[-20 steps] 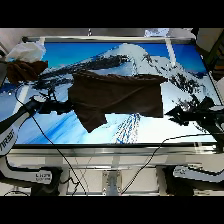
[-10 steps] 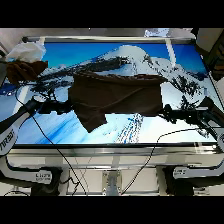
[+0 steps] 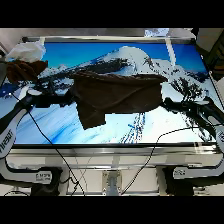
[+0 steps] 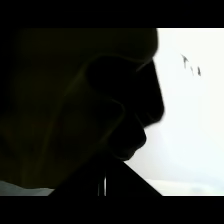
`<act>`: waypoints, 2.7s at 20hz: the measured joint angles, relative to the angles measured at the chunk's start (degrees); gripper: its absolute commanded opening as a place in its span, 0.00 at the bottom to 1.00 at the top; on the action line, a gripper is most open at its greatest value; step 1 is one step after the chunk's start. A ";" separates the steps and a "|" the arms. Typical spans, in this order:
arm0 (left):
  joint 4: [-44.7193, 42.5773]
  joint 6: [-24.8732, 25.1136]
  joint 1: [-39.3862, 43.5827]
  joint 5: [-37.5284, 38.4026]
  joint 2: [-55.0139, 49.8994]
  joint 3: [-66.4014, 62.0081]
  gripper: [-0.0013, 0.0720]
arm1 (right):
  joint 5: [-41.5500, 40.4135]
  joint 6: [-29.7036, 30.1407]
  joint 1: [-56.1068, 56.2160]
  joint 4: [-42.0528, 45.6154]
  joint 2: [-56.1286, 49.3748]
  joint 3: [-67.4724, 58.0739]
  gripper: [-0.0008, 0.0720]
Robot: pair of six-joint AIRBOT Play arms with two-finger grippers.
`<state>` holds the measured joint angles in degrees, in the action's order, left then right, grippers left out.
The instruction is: Fold the shirts.
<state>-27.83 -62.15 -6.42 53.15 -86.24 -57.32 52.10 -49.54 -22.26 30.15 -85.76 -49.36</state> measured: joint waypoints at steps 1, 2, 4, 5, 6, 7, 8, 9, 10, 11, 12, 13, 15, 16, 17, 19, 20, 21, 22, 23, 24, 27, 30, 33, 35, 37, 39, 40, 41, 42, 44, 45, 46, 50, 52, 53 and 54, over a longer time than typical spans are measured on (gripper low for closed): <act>1.53 0.85 0.00 1.84 0.92 -2.27 0.03 | 0.87 0.50 0.02 -0.09 1.07 -2.01 0.06; 2.99 1.51 0.00 3.37 2.10 -5.07 0.03 | 1.29 0.90 -0.02 -0.24 2.51 -4.39 0.06; 4.61 2.32 -0.24 5.53 4.72 -11.10 0.03 | 1.90 1.40 -0.70 0.09 5.88 -9.44 0.05; 5.29 2.36 -0.48 6.29 6.05 -14.25 0.03 | 2.21 1.55 -1.42 0.31 7.65 -12.02 0.05; 5.68 2.32 -0.90 7.04 7.52 -17.79 0.03 | 2.23 1.55 -2.47 0.83 9.60 -14.88 0.05; 5.88 1.92 -1.46 7.39 8.79 -20.96 0.03 | 2.16 1.55 -3.80 1.42 11.61 -17.79 0.05; 6.10 0.94 -2.19 7.61 10.14 -24.39 0.03 | 2.14 1.53 -5.20 1.75 13.42 -20.46 0.05; 6.32 0.31 -2.86 7.85 11.30 -27.45 0.03 | 2.25 1.51 -6.75 1.97 15.50 -23.26 0.05; 6.56 -1.07 -3.52 8.09 12.52 -30.91 0.03 | 2.32 1.46 -8.17 2.14 17.40 -25.77 0.05; 6.56 -2.34 -3.98 8.33 13.57 -34.03 0.03 | 2.34 1.31 -9.68 2.58 19.54 -28.37 0.05; 6.71 -3.43 -4.31 8.41 14.73 -37.51 0.03 | 2.36 1.31 -10.88 2.64 21.59 -30.69 0.05; 6.93 -4.66 -4.42 8.44 15.91 -41.03 0.03 | 2.51 1.29 -12.04 3.15 23.82 -33.07 0.05; 6.84 -7.34 -4.09 9.55 18.16 -47.91 0.03 | 2.49 0.28 -13.66 5.51 28.26 -37.44 0.05; 6.62 -8.63 -3.63 10.25 19.37 -51.17 0.03 | 2.71 -0.68 -14.10 7.41 30.60 -39.54 0.05; 6.29 -10.01 -3.04 10.99 20.83 -54.45 0.03 | 3.10 -1.66 -14.36 9.31 32.70 -41.40 0.05; 4.81 -12.98 -2.23 12.07 24.22 -58.86 0.03 | 3.93 -3.98 -14.73 14.01 37.00 -44.83 0.05; 3.58 -14.56 -2.01 12.57 26.01 -60.15 0.03 | 4.35 -4.96 -14.86 16.41 38.99 -46.23 0.05; 2.03 -16.17 -1.79 13.07 28.04 -61.18 0.03 | 4.61 -5.84 -14.93 19.02 41.03 -47.54 0.05; 0.33 -17.64 -1.66 13.84 29.88 -61.88 0.03 | 4.87 -6.73 -14.99 21.44 42.71 -48.52 0.05; -1.86 -19.17 -1.60 14.47 31.67 -62.40 0.03 | 5.11 -7.69 -15.04 24.15 44.37 -49.31 0.05; -3.82 -20.55 -1.53 14.86 33.05 -62.75 0.03 | 5.22 -8.37 -15.06 26.34 45.66 -49.83 0.05; -10.64 -24.76 -1.42 16.44 35.71 -62.79 0.03 | 5.46 -10.99 -15.10 32.22 47.43 -50.69 0.05; -17.29 -27.69 -1.42 17.97 36.48 -58.05 0.03 | 5.79 -13.00 -15.10 33.53 45.68 -50.99 0.05; -21.11 -28.33 -1.36 17.81 35.58 -49.51 0.03 | 7.61 -14.16 -15.10 31.65 40.50 -51.04 0.05; -22.67 -27.21 -1.36 16.13 33.40 -42.88 0.03 | 9.92 -14.53 -15.10 29.18 35.45 -51.04 0.05; -23.15 -24.61 -1.31 13.05 30.08 -36.79 0.03 | 11.74 -14.71 -14.69 26.47 29.99 -50.47 0.05; -23.67 -22.14 -1.29 8.96 25.46 -32.46 0.03 | 12.46 -14.80 -13.05 25.09 24.63 -49.00 0.05; -23.82 -21.05 -1.29 6.84 22.60 -31.04 0.03 | 12.57 -14.86 -11.67 25.20 21.75 -47.80 0.05; -23.91 -20.06 -1.25 4.90 19.74 -30.12 0.03 | 12.22 -14.91 -10.14 25.68 19.10 -46.58 0.05; -24.04 -19.12 -1.25 2.89 16.52 -29.35 0.03 | 10.82 -14.97 -8.33 26.32 16.31 -45.16 0.05; -24.24 -17.14 -1.18 -1.40 10.21 -28.48 0.03 | 6.93 -14.99 -4.48 28.11 10.73 -42.14 0.05; -24.28 -16.22 -1.01 -3.76 7.21 -28.24 0.03 | 4.09 -14.99 -2.47 28.87 7.85 -40.74 0.05; -24.11 -15.15 -0.83 -6.47 4.17 -28.02 0.03 | 0.87 -14.99 -0.66 29.38 5.16 -39.71 0.05; -19.63 -10.86 -0.07 -20.13 -4.90 -27.69 0.03 | -14.58 -15.82 5.60 30.27 -4.98 -37.62 0.05; -17.97 -9.70 0.33 -26.40 -7.45 -27.63 0.03 | -21.64 -16.98 7.65 30.42 -8.55 -37.27 0.05; -17.40 -9.16 0.44 -28.59 -8.35 -27.63 0.03 | -24.39 -17.27 8.39 30.47 -10.05 -37.13 0.05; -17.05 -8.46 0.50 -29.73 -8.96 -27.63 0.03 | -26.18 -17.59 8.87 30.56 -11.28 -37.03 0.05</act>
<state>-44.88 -70.61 -5.91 23.42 -95.20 -84.95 25.91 -67.13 -13.39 60.71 -97.03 -86.39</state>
